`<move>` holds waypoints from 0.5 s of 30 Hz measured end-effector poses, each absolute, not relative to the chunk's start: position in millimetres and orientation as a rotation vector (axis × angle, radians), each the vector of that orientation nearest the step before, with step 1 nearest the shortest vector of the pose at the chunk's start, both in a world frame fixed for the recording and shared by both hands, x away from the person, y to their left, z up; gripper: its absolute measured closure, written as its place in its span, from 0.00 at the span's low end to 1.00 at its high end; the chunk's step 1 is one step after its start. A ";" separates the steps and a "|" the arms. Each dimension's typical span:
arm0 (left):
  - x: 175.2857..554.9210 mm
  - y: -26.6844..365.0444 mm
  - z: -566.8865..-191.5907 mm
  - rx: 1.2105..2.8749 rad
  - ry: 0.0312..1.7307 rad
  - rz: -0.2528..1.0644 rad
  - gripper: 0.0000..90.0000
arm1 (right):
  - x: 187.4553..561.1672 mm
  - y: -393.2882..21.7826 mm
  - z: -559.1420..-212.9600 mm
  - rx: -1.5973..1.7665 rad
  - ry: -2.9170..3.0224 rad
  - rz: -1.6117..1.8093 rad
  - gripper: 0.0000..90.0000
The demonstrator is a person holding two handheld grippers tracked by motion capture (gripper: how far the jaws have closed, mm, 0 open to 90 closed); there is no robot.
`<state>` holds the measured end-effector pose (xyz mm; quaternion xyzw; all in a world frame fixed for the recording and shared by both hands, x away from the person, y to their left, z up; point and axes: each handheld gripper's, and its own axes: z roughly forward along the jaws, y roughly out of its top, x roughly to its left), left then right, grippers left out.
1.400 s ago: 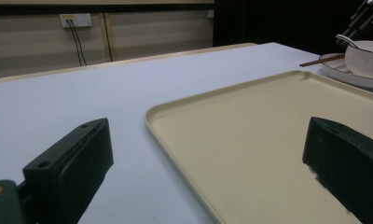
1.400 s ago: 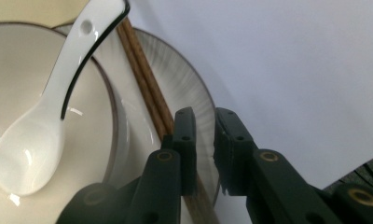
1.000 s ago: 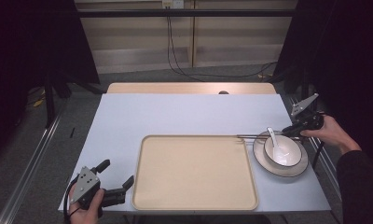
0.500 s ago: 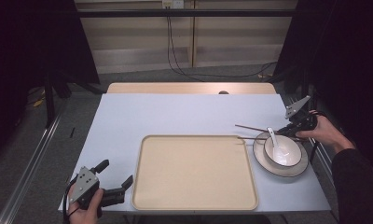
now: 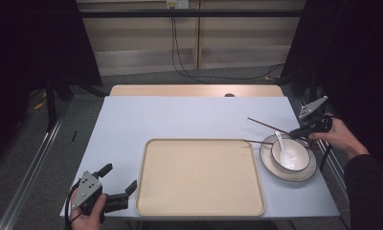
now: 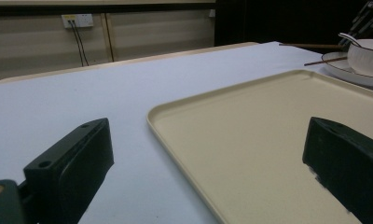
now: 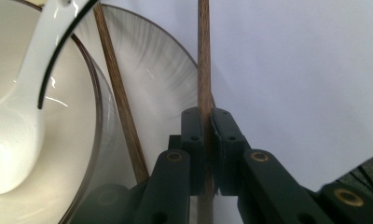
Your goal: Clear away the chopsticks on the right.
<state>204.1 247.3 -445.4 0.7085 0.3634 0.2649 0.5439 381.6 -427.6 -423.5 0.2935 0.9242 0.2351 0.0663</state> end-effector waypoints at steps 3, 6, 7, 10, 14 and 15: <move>204.1 247.9 -444.9 1.680 0.854 0.636 0.02 | 377.6 -433.9 -418.0 0.919 2.763 0.739 0.95; 204.2 247.1 -445.4 1.671 0.860 0.618 0.02 | 371.2 -438.0 -413.0 0.966 2.738 0.750 0.95; 204.9 247.1 -446.3 1.674 0.872 0.612 0.02 | 366.8 -441.0 -410.6 0.980 2.717 0.768 0.95; 204.3 247.3 -445.6 1.670 0.869 0.621 0.02 | 361.6 -443.3 -407.2 1.017 2.697 0.763 0.95; 204.2 248.3 -445.1 1.669 0.867 0.632 0.02 | 350.7 -450.2 -398.4 1.093 2.646 0.821 0.95; 204.2 248.1 -445.0 1.668 0.865 0.631 0.02 | 347.8 -451.8 -396.4 1.118 2.631 0.836 0.95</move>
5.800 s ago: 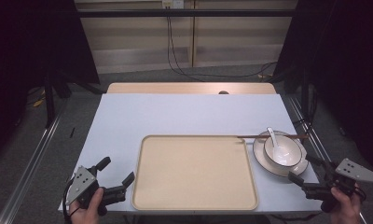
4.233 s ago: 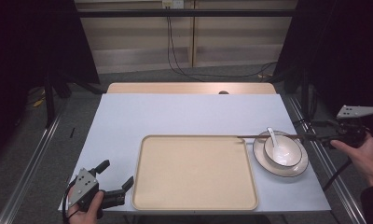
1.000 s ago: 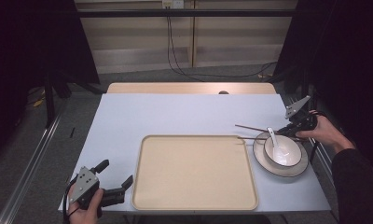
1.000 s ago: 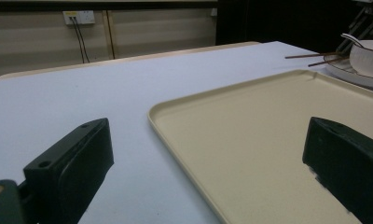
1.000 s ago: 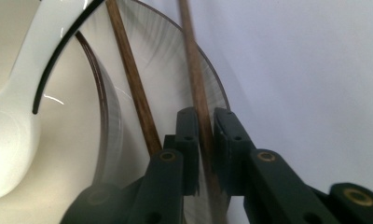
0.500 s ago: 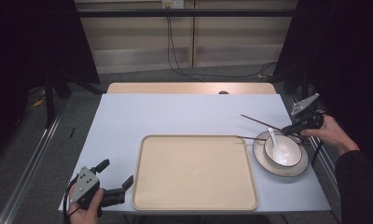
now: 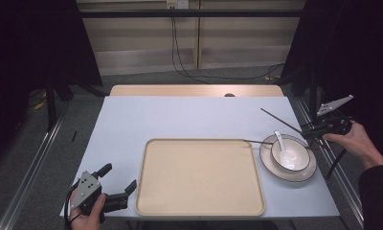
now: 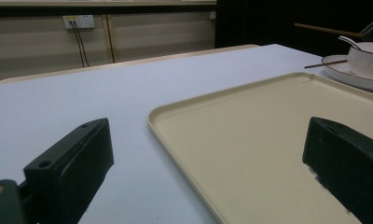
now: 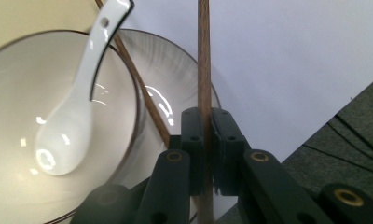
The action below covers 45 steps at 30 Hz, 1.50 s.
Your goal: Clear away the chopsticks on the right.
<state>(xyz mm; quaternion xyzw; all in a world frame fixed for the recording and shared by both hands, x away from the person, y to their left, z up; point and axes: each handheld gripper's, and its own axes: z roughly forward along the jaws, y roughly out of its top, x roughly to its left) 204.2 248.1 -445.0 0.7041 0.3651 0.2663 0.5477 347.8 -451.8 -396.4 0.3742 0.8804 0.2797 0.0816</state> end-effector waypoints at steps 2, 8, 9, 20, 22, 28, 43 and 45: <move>204.4 248.0 -444.8 1.667 0.853 0.630 0.02 | 340.8 -454.3 -393.3 1.137 2.610 0.872 0.95; 204.4 245.7 -443.7 1.672 0.828 0.644 0.02 | 313.7 -456.6 -383.6 1.230 2.497 1.004 0.95; 204.6 244.9 -443.7 1.671 0.825 0.648 0.02 | 313.7 -456.6 -383.6 1.230 2.497 1.004 0.95; 205.8 244.8 -443.0 1.683 0.812 0.672 0.02 | 269.2 -439.6 -381.3 1.437 2.336 1.116 0.95; 206.0 244.1 -443.3 1.678 0.815 0.664 0.02 | 266.6 -437.8 -381.3 1.446 2.326 1.114 0.95; 206.8 245.3 -443.4 1.683 0.817 0.665 0.02 | 244.2 -414.5 -384.0 1.449 2.316 1.214 0.95; 206.1 244.2 -442.9 1.680 0.819 0.686 0.02 | 213.2 -348.7 -390.9 1.502 2.244 1.331 0.95; 206.5 244.0 -442.9 1.684 0.813 0.682 0.02 | 211.4 -343.6 -395.7 1.532 2.232 1.377 0.95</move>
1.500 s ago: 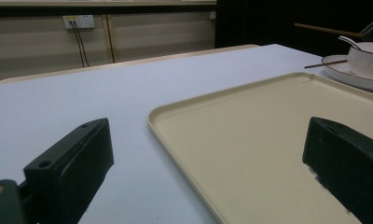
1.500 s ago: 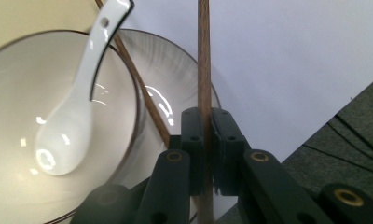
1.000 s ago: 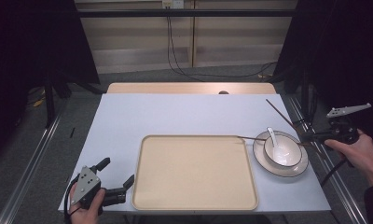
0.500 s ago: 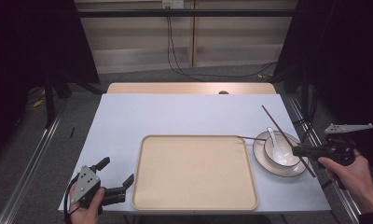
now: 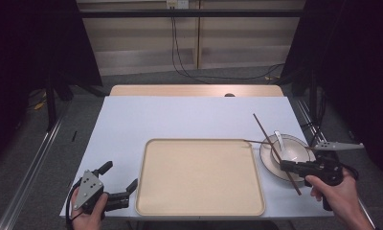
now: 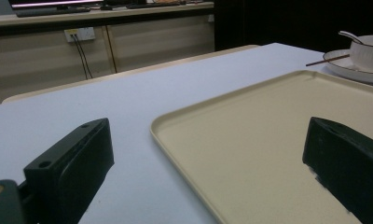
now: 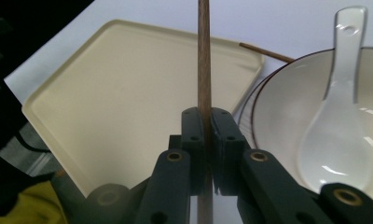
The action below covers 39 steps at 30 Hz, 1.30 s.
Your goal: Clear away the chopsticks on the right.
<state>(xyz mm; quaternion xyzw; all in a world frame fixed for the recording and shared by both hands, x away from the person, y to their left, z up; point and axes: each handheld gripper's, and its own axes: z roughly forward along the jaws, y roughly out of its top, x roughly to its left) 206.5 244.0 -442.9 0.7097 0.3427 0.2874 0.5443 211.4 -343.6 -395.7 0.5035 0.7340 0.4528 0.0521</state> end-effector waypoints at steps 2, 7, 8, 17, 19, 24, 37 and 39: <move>206.7 245.0 -442.5 1.691 0.806 0.690 0.02 | 210.1 -338.9 -400.0 1.568 2.221 1.419 0.95; 206.8 244.6 -442.4 1.693 0.807 0.691 0.02 | 209.8 -324.5 -410.1 1.664 2.204 1.415 0.95; 206.9 244.4 -442.4 1.691 0.806 0.690 0.02 | 209.9 -320.8 -412.0 1.687 2.198 1.414 0.95; 207.2 244.5 -442.4 1.694 0.804 0.689 0.02 | 218.6 -297.8 -423.6 1.777 2.191 1.403 0.95; 207.0 244.7 -442.3 1.695 0.808 0.694 0.02 | 219.2 -292.3 -428.0 1.779 2.211 1.369 0.95; 206.5 244.4 -442.0 1.695 0.802 0.692 0.02 | 219.2 -274.9 -442.4 1.798 2.254 1.282 0.95; 206.8 243.5 -442.3 1.691 0.803 0.692 0.02 | 229.3 -259.0 -458.4 1.848 2.284 1.198 0.95; 207.0 243.7 -442.4 1.696 0.803 0.691 0.02 | 231.2 -255.4 -461.4 1.864 2.296 1.188 0.95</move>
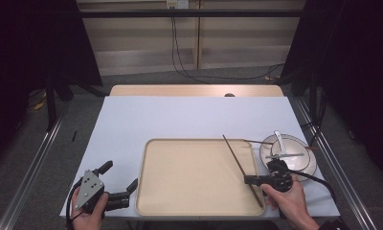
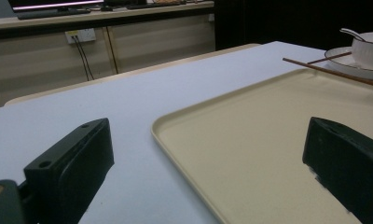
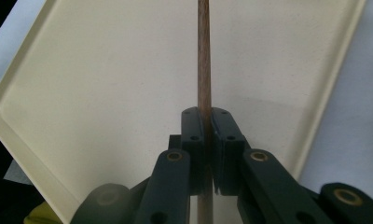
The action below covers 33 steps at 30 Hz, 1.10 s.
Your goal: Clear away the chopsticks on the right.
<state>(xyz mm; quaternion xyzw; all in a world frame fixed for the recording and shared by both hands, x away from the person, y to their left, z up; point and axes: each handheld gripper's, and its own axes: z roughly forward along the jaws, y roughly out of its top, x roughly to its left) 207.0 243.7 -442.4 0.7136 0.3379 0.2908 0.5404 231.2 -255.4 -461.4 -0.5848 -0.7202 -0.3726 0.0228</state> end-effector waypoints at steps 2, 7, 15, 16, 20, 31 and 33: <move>206.8 243.6 -442.3 1.699 0.805 0.692 0.02 | 232.5 -252.9 -463.9 -1.810 -2.233 -1.137 0.95; 206.5 243.9 -441.9 1.705 0.793 0.702 0.02 | 234.3 -250.5 -468.8 -1.830 -2.246 -1.086 0.95; 206.5 243.6 -442.3 1.699 0.798 0.698 0.02 | 231.5 -252.0 -467.3 -1.897 -2.252 -1.056 0.94; 206.5 243.6 -442.4 1.701 0.801 0.697 0.02 | 231.4 -252.0 -467.5 -1.898 -2.251 -1.058 0.94; 206.4 244.2 -442.2 1.701 0.803 0.706 0.02 | 231.3 -252.2 -467.6 -1.896 -2.256 -1.060 0.93; 206.5 244.1 -442.4 1.700 0.802 0.698 0.02 | 230.4 -252.1 -466.7 -1.870 -2.251 -1.082 0.79; 206.6 243.9 -442.5 1.697 0.804 0.692 0.02 | 229.6 -252.4 -466.3 -1.854 -2.257 -1.113 0.72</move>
